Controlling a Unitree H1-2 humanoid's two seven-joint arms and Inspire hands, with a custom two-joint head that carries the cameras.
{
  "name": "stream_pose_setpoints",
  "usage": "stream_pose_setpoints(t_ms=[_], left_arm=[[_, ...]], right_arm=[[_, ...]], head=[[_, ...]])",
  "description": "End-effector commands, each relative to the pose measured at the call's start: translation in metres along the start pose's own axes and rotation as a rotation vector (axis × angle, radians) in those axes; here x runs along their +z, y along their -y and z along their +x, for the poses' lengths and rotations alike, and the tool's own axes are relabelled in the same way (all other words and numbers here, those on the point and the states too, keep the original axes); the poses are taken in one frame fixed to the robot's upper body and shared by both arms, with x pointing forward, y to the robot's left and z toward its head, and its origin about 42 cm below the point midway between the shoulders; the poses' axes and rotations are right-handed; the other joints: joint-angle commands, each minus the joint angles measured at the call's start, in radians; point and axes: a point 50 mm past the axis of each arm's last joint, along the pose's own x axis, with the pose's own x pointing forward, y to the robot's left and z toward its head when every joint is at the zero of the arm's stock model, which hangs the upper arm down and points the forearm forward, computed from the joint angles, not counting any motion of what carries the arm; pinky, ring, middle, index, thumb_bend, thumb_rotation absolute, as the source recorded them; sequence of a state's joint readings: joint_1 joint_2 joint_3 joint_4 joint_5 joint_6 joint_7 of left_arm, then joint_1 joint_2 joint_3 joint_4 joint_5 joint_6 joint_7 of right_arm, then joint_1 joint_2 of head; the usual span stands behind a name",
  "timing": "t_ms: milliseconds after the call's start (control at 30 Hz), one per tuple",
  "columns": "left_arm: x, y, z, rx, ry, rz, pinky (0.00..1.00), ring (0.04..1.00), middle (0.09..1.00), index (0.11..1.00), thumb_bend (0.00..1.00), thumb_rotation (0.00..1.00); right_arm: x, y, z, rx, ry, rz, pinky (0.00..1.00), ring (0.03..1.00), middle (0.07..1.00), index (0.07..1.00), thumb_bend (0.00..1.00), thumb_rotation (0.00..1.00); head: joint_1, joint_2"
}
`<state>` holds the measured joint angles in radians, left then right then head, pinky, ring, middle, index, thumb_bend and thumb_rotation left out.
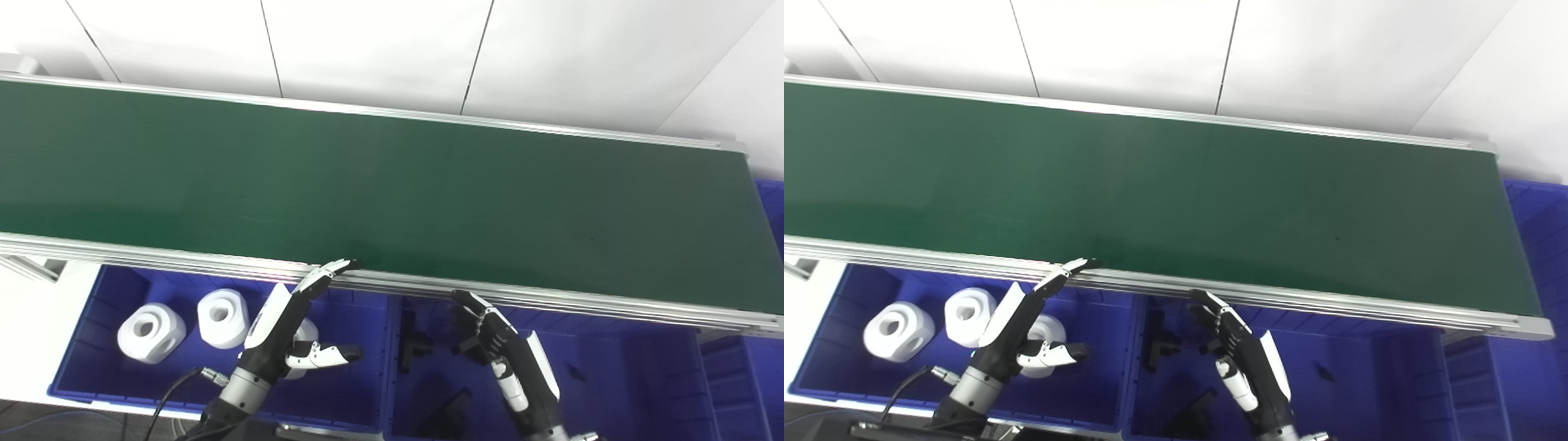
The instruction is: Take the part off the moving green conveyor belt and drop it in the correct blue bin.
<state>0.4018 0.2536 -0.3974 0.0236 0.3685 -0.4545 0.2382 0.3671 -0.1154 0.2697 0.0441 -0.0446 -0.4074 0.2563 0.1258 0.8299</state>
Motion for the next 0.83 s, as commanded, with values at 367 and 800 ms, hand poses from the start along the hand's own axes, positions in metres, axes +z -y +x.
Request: stream_pose_setpoints(t_ms=[367, 800], left_arm=[[-0.001, -0.007, -0.011, -0.069, -0.008, -0.122, 0.9, 0.915, 0.901, 0.858, 0.81, 0.87], [0.005, 0.002, -0.008, -0.069, 0.0, -0.188, 0.87, 0.905, 0.893, 0.857, 0.82, 0.88]], right_arm=[[0.003, -0.018, 0.008, -0.011, 0.056, 0.007, 0.83, 0.858, 0.872, 0.832, 0.78, 0.94], [0.003, -0.015, 0.007, -0.011, 0.054, -0.002, 0.85, 0.867, 0.877, 0.844, 0.78, 0.96]], head=[[-0.133, -0.026], [-0.083, -0.034]])
